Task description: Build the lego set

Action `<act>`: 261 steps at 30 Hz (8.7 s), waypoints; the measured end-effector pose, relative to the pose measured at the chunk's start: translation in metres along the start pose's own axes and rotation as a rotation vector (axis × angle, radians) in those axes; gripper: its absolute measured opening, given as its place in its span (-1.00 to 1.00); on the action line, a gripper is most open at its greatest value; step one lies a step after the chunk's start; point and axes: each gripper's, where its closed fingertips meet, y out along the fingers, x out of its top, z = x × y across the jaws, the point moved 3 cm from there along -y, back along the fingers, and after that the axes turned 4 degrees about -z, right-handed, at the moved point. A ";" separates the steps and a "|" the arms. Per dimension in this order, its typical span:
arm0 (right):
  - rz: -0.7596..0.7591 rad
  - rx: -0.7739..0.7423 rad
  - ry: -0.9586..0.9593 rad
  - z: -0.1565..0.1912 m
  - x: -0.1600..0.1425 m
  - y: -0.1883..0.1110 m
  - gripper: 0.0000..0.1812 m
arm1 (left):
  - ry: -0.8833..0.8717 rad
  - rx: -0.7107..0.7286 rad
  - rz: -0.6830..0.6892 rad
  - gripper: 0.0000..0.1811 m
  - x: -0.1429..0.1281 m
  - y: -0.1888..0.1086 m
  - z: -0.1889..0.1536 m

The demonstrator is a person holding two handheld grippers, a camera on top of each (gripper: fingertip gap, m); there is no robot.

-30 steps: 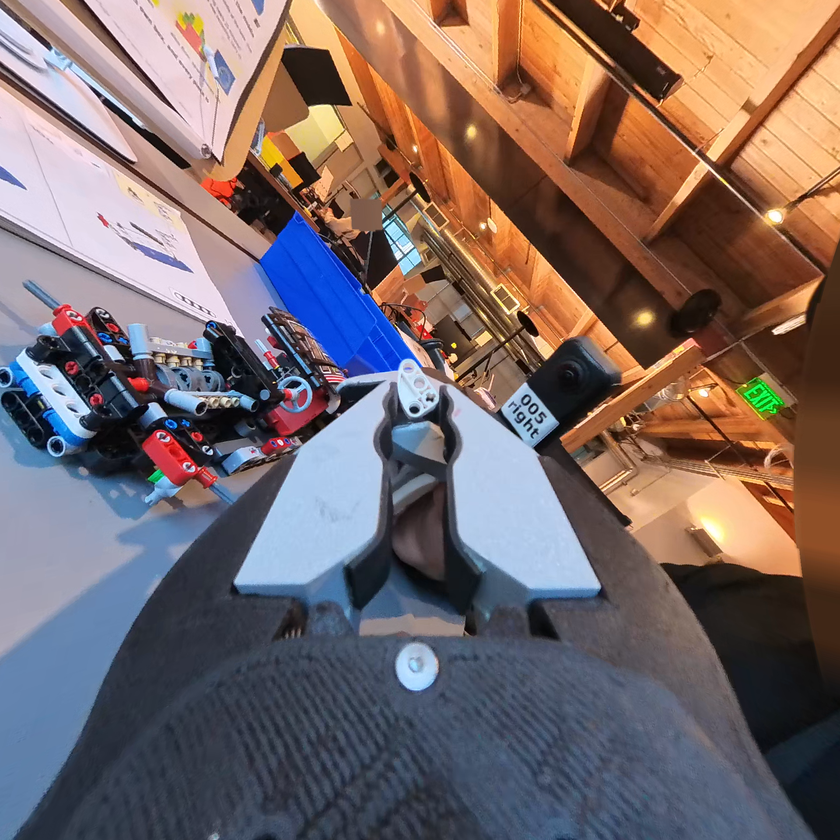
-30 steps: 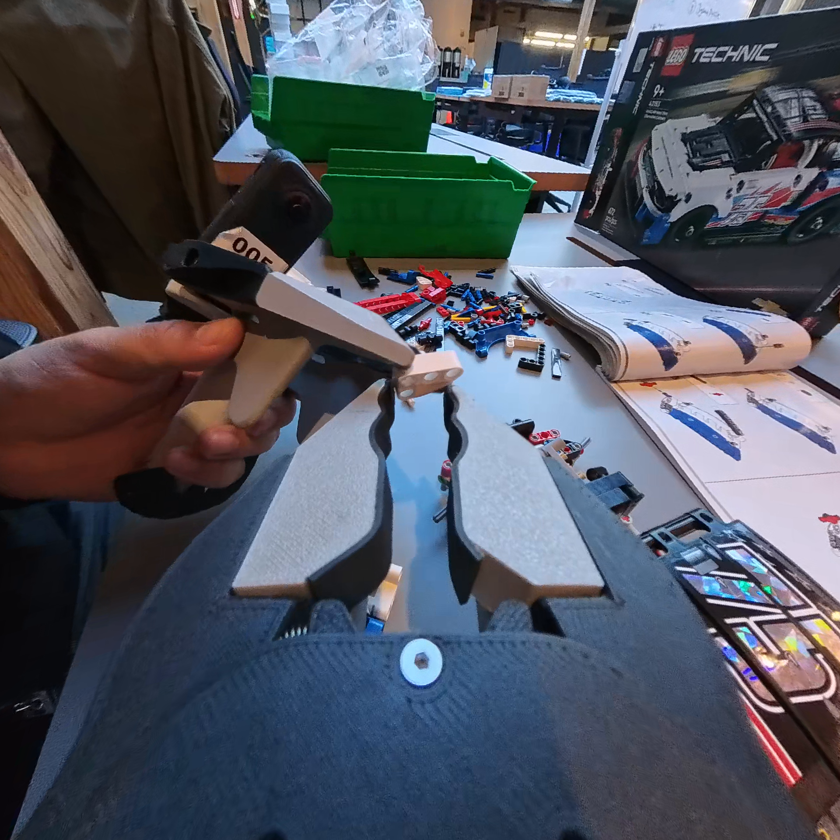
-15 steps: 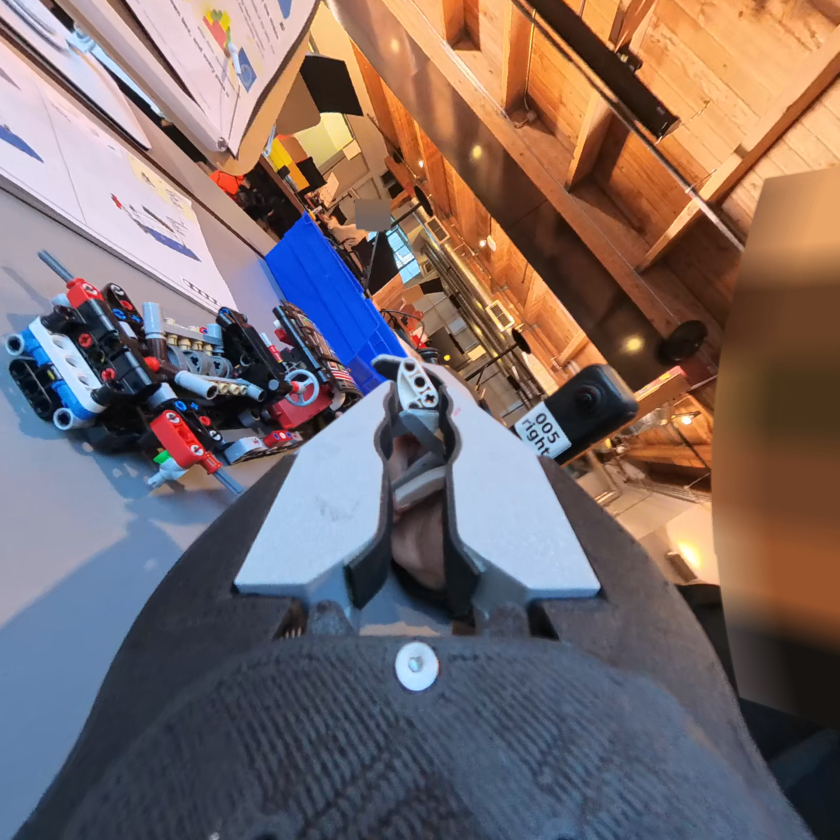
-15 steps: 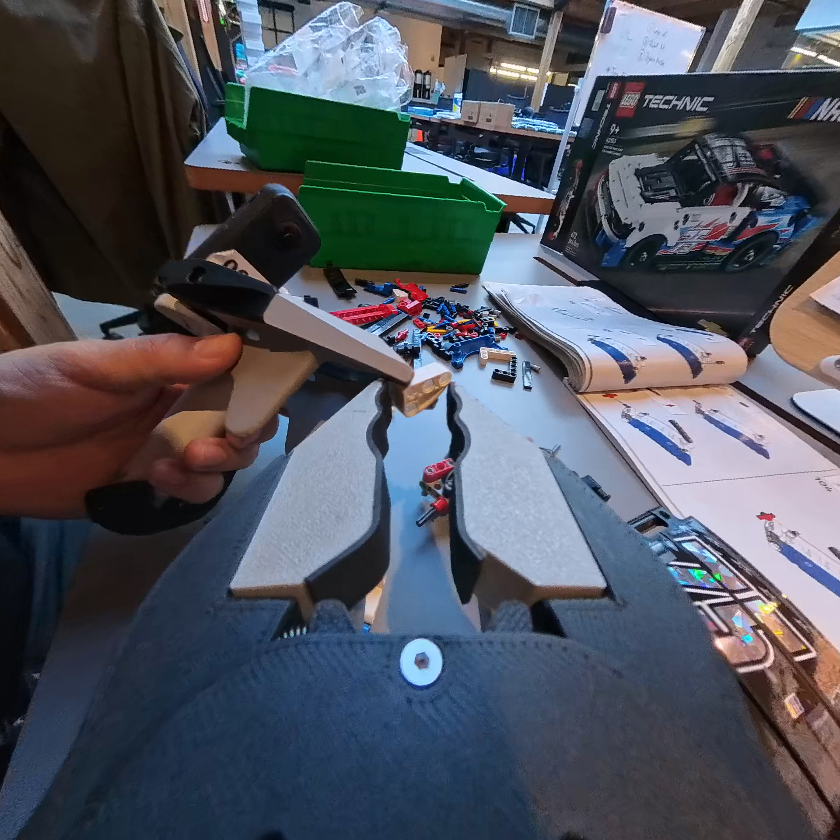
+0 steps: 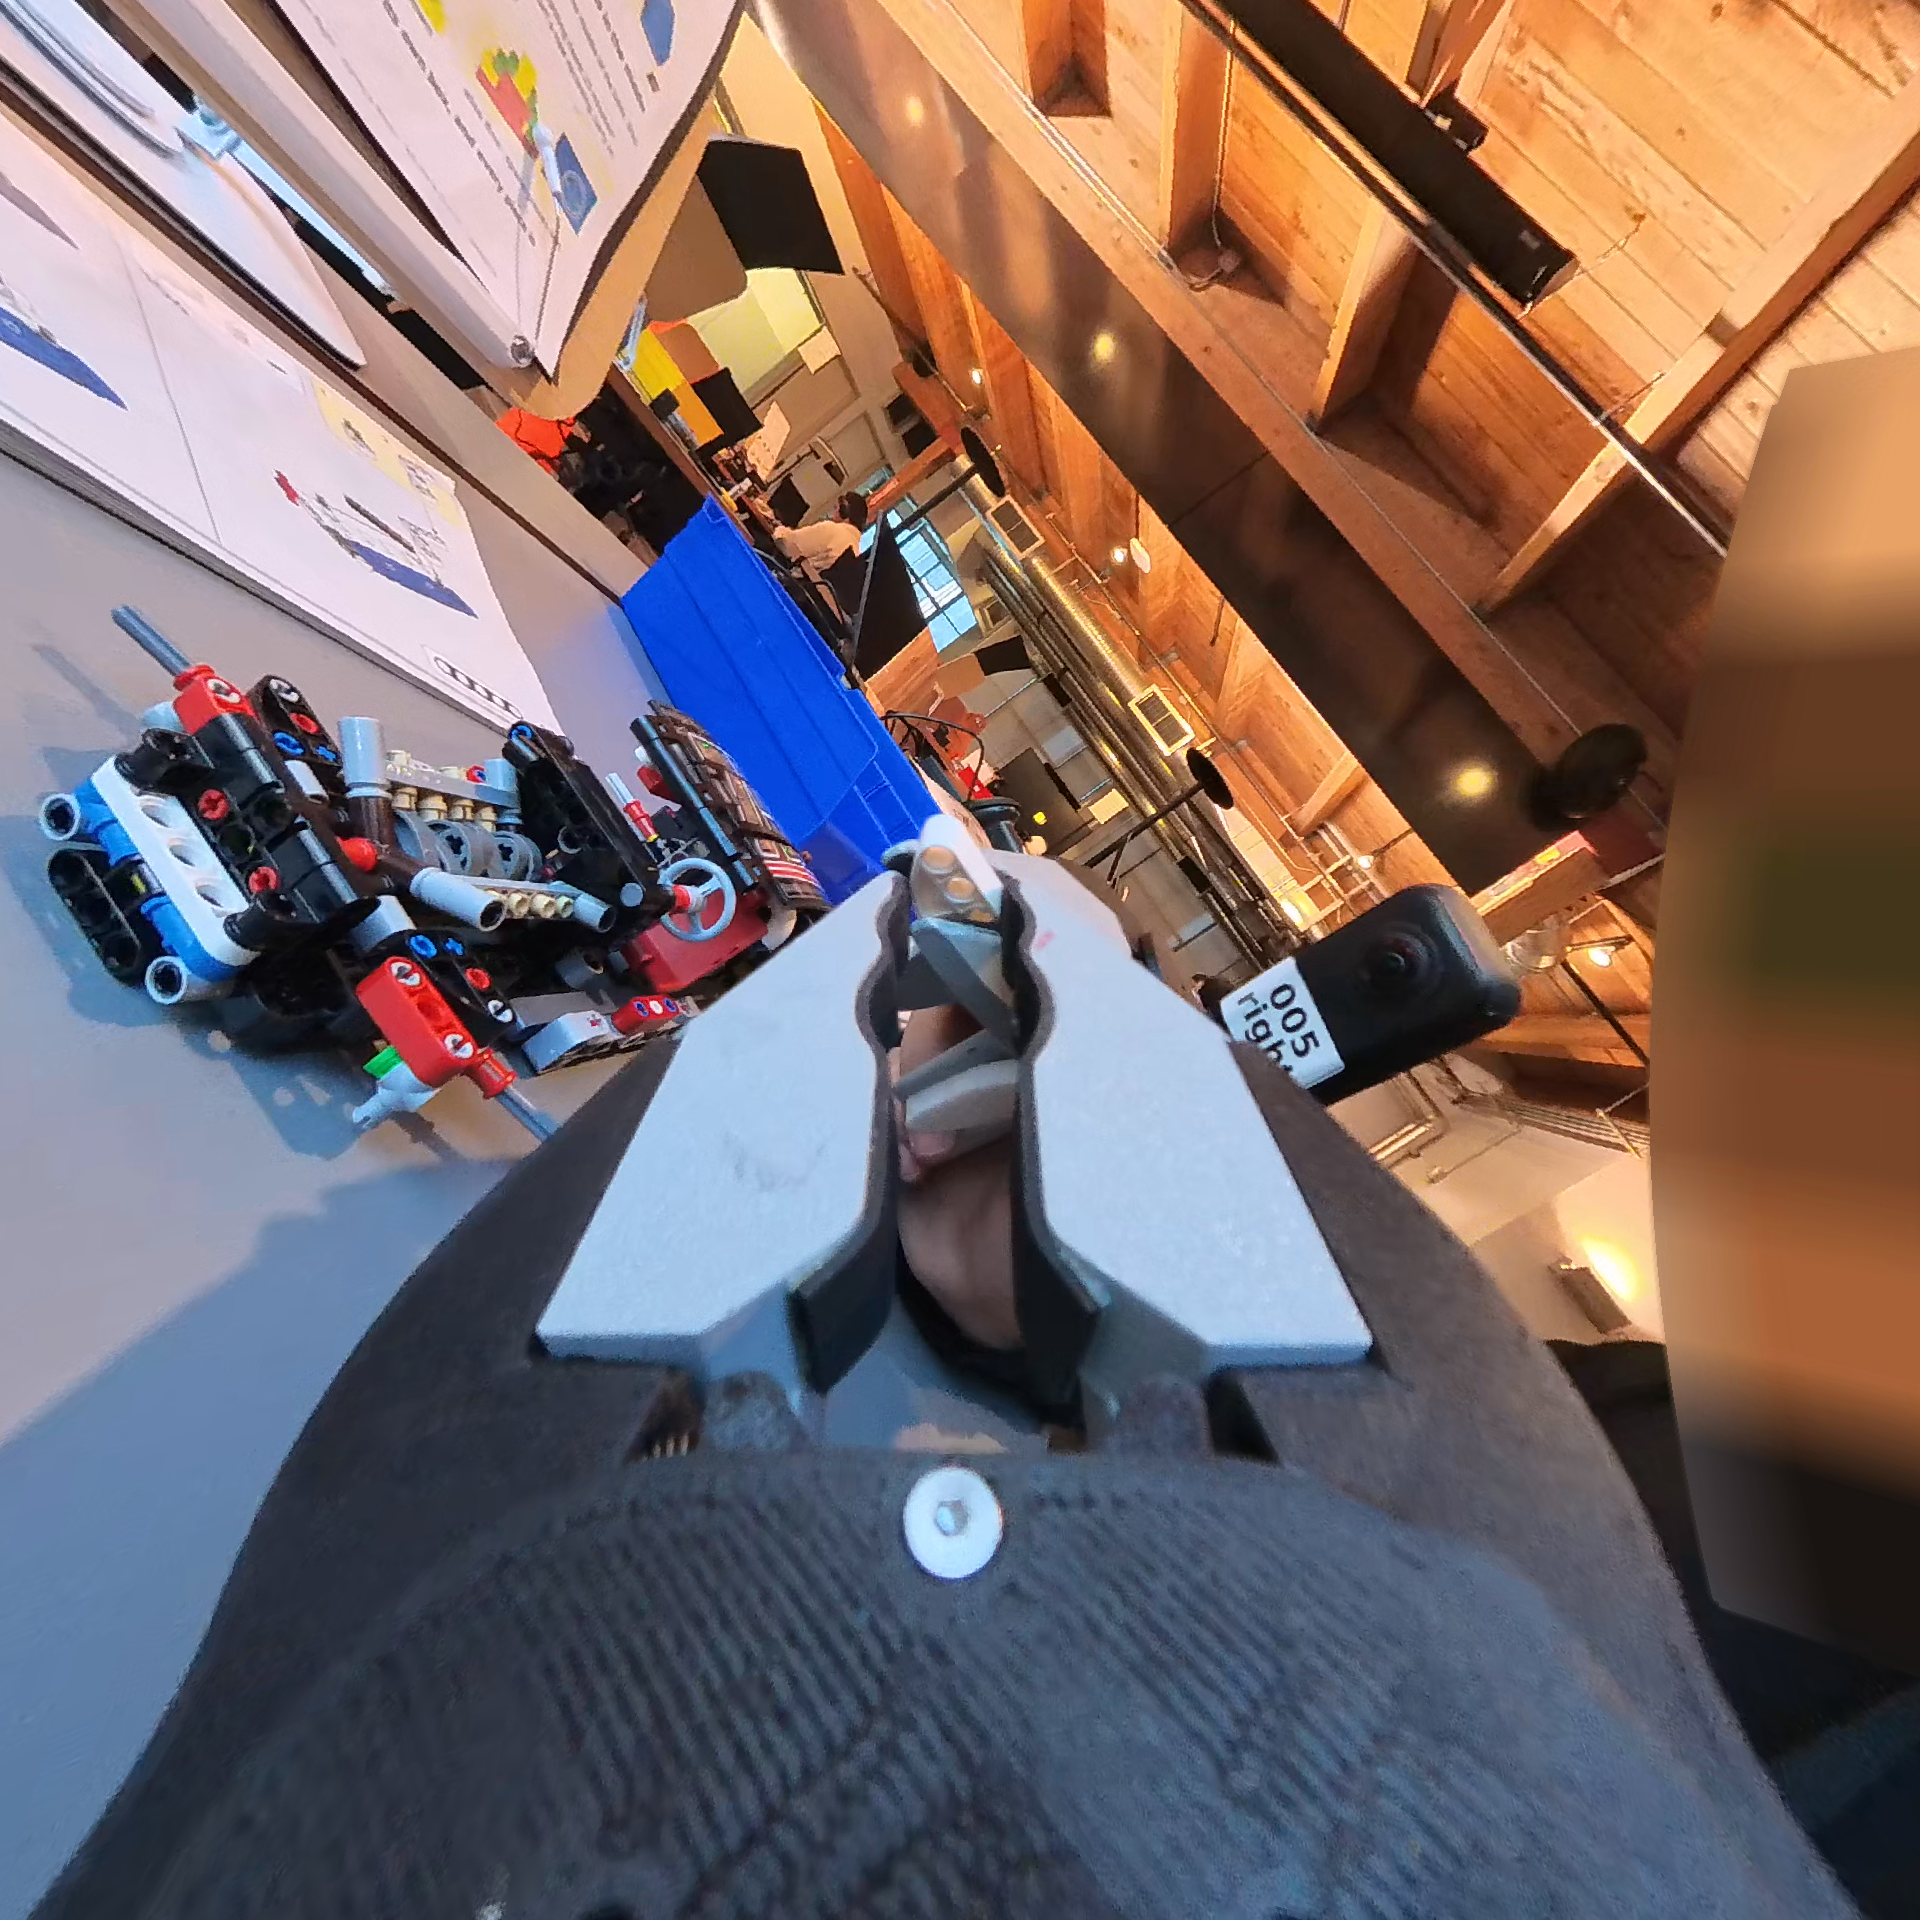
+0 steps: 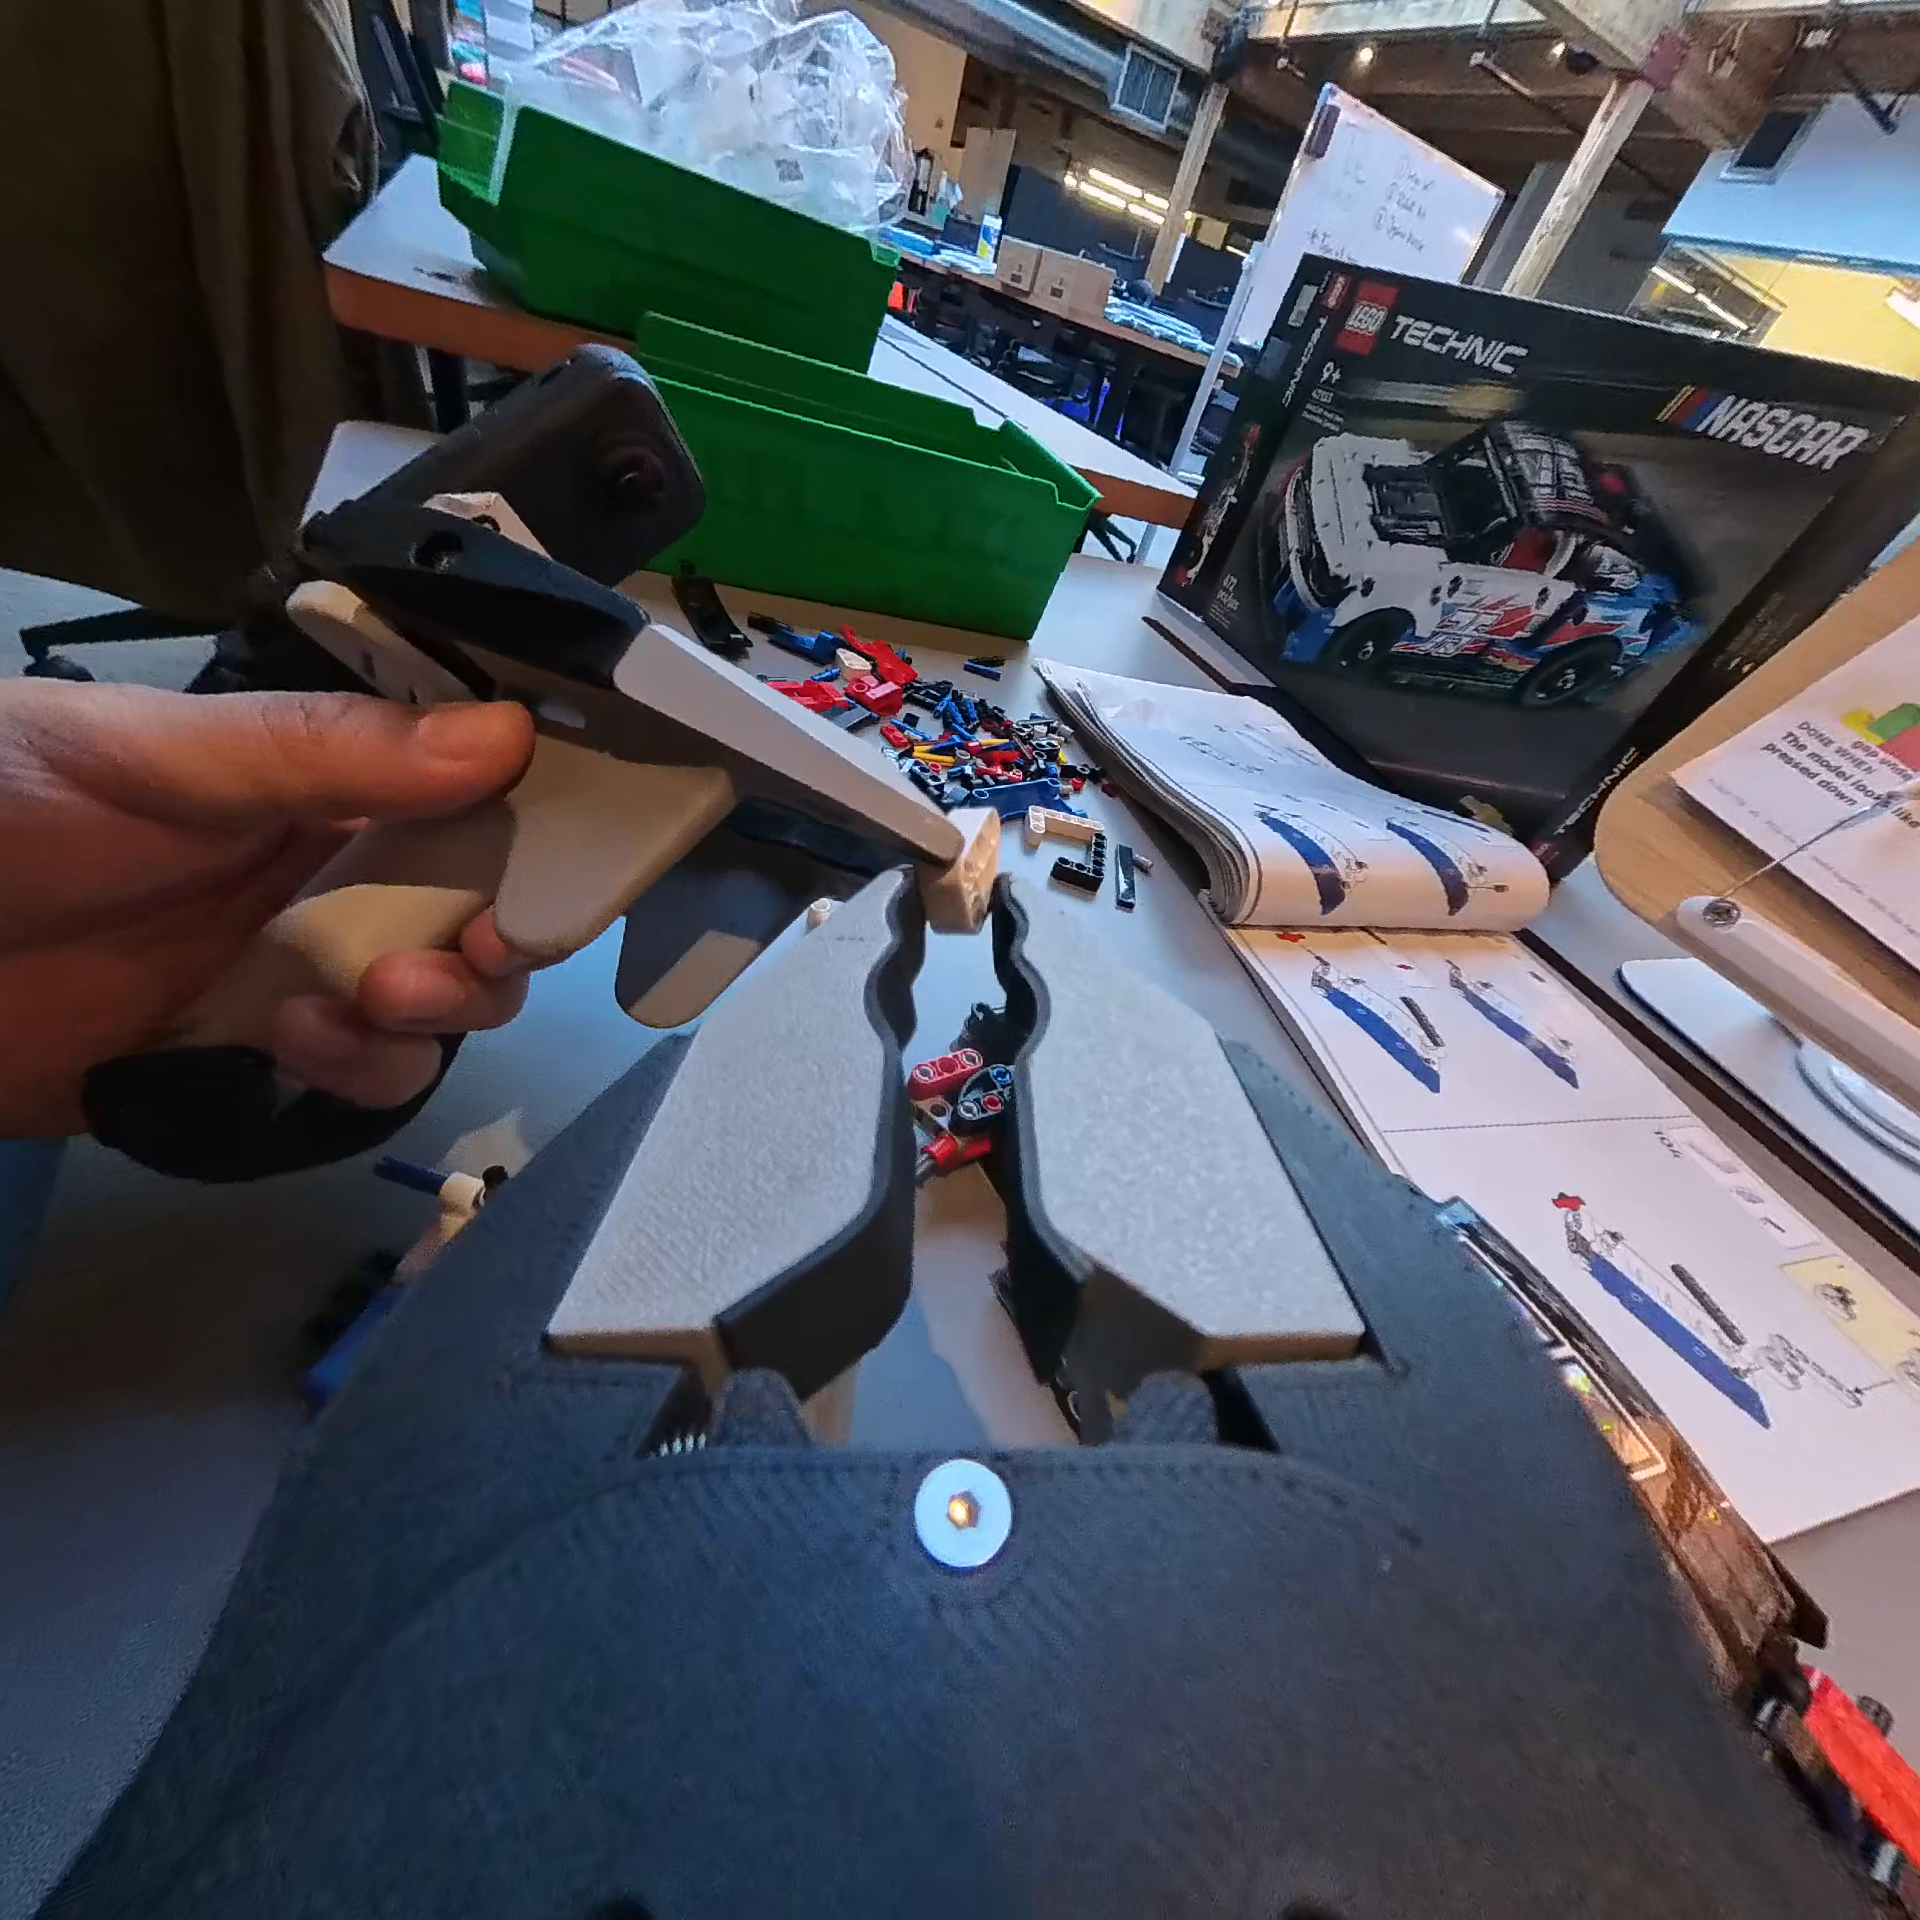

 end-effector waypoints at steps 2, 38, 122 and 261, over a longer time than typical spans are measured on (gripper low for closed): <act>0.007 0.008 -0.009 0.000 -0.001 0.000 -0.90 | -0.009 0.003 0.007 -0.85 0.000 -0.001 0.001; 0.172 0.337 0.733 0.048 -0.031 -0.105 -0.94 | 0.778 -0.038 1.112 -1.00 -0.089 -0.070 0.011; 0.423 0.154 -0.014 0.102 -0.055 -0.100 -0.85 | 1.861 -0.585 1.399 -0.88 -0.100 -0.049 0.027; 0.329 -0.130 -0.694 0.060 -0.052 -0.098 -0.85 | 0.537 -0.060 1.089 -0.77 -0.095 -0.024 0.000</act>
